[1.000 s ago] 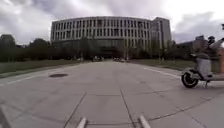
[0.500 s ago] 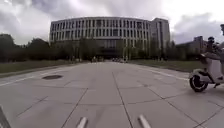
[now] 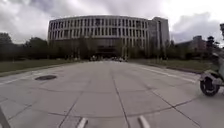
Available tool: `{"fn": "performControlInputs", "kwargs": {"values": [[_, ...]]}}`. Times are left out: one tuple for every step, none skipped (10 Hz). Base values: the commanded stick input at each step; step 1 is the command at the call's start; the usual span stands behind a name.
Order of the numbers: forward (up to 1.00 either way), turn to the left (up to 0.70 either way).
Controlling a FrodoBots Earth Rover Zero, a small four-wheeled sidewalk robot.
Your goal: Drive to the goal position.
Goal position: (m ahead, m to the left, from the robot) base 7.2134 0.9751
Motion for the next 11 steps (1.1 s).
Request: {"fn": "performControlInputs", "kwargs": {"values": [[0.7,0.01],[0.7,0.01],[0.7,0.01],[0.7,0.01],[0.7,0.01],[0.7,0.01],[0.7,0.01],[0.7,0.01],[0.7,0.01],[0.7,0.01],[0.7,0.01]]}}
